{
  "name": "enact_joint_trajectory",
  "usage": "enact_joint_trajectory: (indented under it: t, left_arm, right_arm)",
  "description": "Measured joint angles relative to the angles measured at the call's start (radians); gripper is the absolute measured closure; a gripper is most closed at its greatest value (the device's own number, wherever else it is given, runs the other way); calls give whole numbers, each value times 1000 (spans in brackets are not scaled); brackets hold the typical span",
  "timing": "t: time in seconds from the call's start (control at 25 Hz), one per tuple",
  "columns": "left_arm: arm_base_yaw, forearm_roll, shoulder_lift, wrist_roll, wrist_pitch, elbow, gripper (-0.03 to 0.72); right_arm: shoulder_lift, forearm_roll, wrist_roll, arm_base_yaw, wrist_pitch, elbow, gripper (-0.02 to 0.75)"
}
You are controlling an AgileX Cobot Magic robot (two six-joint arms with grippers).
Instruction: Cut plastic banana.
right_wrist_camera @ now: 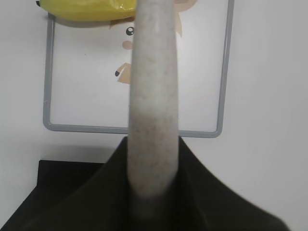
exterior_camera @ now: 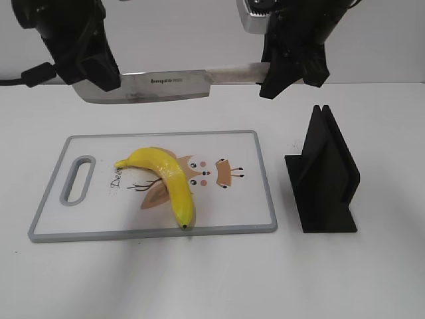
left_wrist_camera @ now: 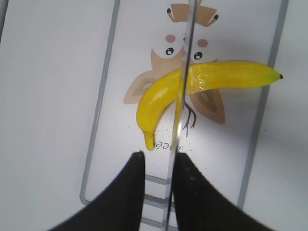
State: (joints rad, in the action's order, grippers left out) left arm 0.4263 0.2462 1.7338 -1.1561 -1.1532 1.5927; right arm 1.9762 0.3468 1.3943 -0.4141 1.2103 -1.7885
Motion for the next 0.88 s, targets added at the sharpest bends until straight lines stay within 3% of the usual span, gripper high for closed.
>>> enact_joint_trajectory:
  t: [0.2,0.4,0.88]
  left_arm:
    - [0,0,0,0,-7,0,514]
    - [0,-5,0,0,-19,0,695]
    - [9,-71,0,109,90,-42,688]
  right_arm:
    - [0,2,4,0,0,0,570]
    - [0,19,5,0,-2,0,570]
    - [0,19,-129,0,-10,-1,568]
